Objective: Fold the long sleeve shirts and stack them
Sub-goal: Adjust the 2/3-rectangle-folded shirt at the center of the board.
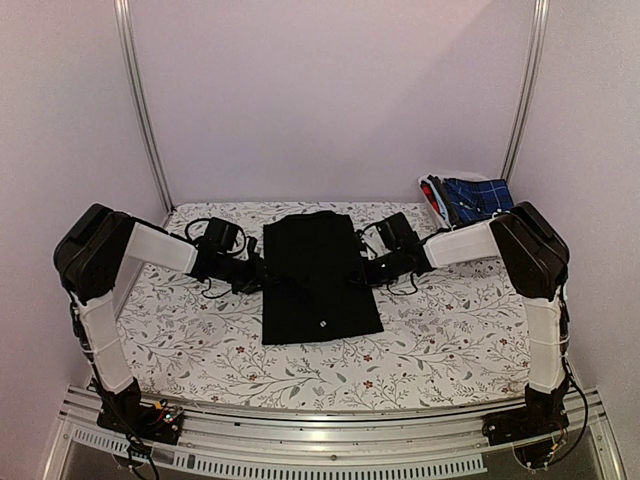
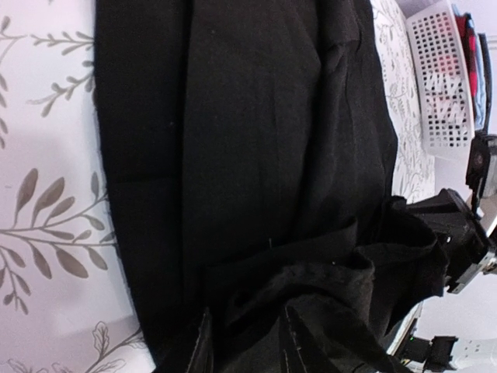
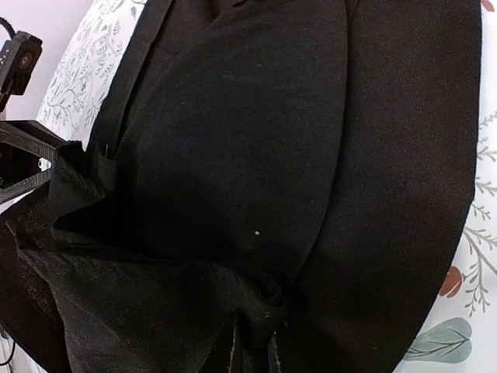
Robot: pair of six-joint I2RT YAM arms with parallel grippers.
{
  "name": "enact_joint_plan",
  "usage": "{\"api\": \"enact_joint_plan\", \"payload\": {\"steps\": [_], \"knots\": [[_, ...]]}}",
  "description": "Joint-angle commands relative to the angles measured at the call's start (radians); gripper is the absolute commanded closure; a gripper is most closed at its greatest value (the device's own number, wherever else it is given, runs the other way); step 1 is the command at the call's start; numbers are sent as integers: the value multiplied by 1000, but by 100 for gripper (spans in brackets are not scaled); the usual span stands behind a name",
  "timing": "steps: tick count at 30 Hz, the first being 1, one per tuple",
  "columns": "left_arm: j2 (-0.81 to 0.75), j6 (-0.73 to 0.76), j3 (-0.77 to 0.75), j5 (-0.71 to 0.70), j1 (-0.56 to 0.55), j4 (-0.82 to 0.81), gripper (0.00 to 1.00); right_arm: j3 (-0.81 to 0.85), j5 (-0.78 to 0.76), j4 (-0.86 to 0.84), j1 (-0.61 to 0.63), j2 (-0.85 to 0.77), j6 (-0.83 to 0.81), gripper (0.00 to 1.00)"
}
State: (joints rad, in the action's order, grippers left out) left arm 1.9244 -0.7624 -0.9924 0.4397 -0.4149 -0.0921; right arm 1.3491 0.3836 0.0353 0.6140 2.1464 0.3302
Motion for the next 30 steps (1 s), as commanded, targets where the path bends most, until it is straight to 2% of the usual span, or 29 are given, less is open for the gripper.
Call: {"api": "enact_joint_plan", "payload": {"steps": [1,5,9,15,25,27,30], "knots": [[5,-5,-15,17,-3,-21,76,9,19,-28,-5,-17,25,93],[-23,-6,-7,3,-3,-13,93,-26,-36,-22,-5,-74,42,99],[-71,-1,18,-22,-4,-8,100,-84,-124,-16,-5,-157,64,100],[-115,11,50,-57,-2,-5,100,-160,-200,-28,-5,-250,87,100],[-41,21,8,-77,0,22,100,-78,-240,12,-5,-130,70,99],[-30,24,0,-72,-2,30,100,-53,-243,44,-5,-109,63,95],[-39,27,4,-66,-2,28,99,-46,-243,66,-4,-111,57,81]]}}
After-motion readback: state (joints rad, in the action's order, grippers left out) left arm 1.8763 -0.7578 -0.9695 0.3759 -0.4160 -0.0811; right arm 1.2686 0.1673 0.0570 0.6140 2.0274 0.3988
